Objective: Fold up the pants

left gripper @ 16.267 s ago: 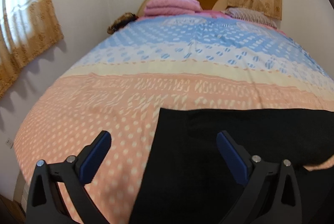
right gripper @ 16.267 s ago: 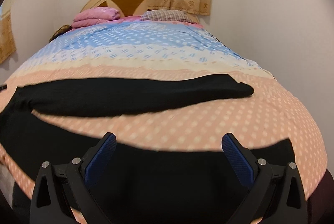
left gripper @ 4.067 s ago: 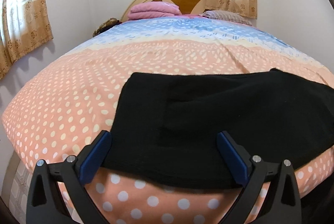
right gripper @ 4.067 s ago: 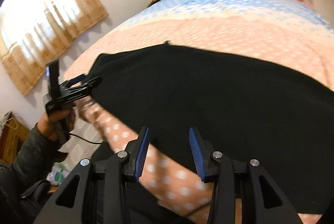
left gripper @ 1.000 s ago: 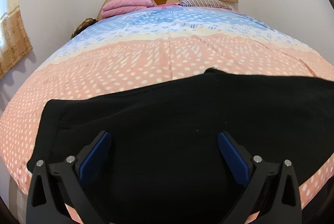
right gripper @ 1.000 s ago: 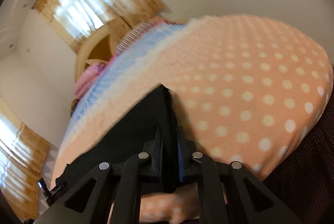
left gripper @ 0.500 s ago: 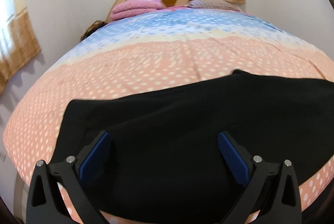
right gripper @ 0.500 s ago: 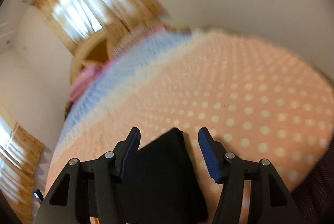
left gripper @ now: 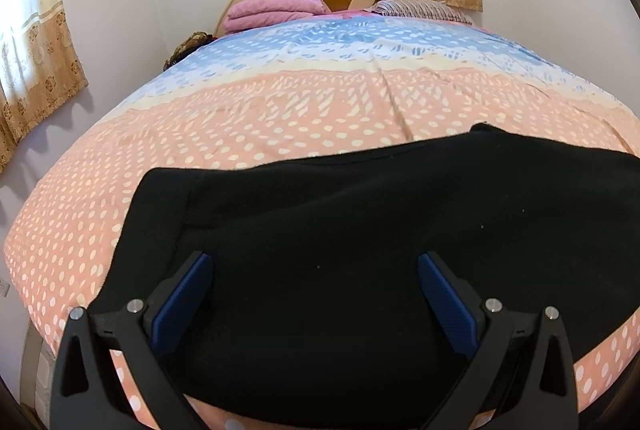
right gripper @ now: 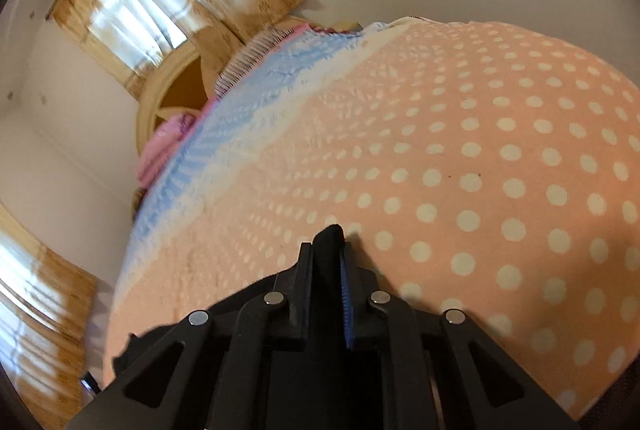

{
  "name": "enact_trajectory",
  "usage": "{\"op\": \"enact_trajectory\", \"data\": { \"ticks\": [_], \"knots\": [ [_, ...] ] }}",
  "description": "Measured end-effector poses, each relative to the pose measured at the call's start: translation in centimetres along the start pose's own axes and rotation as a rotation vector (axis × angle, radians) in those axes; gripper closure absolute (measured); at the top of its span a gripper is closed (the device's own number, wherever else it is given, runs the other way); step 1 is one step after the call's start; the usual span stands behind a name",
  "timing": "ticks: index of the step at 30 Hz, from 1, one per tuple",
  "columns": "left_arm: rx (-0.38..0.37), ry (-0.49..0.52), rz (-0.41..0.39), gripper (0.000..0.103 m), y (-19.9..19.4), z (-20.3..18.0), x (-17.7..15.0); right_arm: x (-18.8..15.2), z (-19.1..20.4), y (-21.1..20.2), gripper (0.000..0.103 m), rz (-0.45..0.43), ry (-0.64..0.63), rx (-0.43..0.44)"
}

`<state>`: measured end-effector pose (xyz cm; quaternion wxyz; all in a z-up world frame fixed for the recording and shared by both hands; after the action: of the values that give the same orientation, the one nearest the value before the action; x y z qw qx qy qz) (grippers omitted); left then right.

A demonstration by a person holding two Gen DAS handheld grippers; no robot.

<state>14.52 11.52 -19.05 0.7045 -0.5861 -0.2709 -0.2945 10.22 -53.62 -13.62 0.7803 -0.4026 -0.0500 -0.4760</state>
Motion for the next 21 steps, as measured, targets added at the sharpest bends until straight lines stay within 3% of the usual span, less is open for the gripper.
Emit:
{"op": "enact_trajectory", "data": {
  "ticks": [1, 3, 5, 11, 15, 18, 21],
  "knots": [
    [0.0, 0.0, 0.0, 0.0, -0.1, 0.0, 0.0, -0.2, -0.3, -0.5, 0.081, -0.003, 0.021, 0.013],
    [0.005, 0.008, -0.002, 0.0, -0.5, 0.0, 0.0, -0.9, -0.4, -2.3, 0.062, -0.041, 0.023, -0.002],
    [0.008, 0.025, -0.009, 0.0, -0.8, -0.3, 0.0, -1.9, -0.2, -4.2, 0.058, -0.077, -0.01, -0.043],
    [-0.006, 0.04, -0.02, 0.0, -0.8, -1.0, 0.3, -5.2, -0.5, -7.9, 0.058, -0.097, -0.059, -0.074],
    [-0.031, 0.004, -0.001, 0.0, 0.0, -0.8, 0.0, -6.0, -1.7, -7.1, 0.058, -0.062, -0.044, -0.076],
    [-0.052, -0.035, 0.01, 0.0, 0.1, -0.3, -0.1, -6.3, -1.6, -6.7, 0.058, -0.084, -0.066, -0.074],
    [-0.008, -0.027, -0.01, 0.0, -0.5, 0.2, 0.1, -6.6, -0.9, -5.7, 0.058, -0.044, -0.099, -0.052]
  ]
}}
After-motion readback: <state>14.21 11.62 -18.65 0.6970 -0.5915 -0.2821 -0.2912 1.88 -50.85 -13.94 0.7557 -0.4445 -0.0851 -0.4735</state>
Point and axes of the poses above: each gripper's, at about its wrist camera, not at the fingertips, and y roughly the way its jaws point, z to its left, x to its top, the point moved 1 cm from there along y, roughly the way its jaws point, and after that the axes turned 5 degrees about y, right-handed, at the moved point
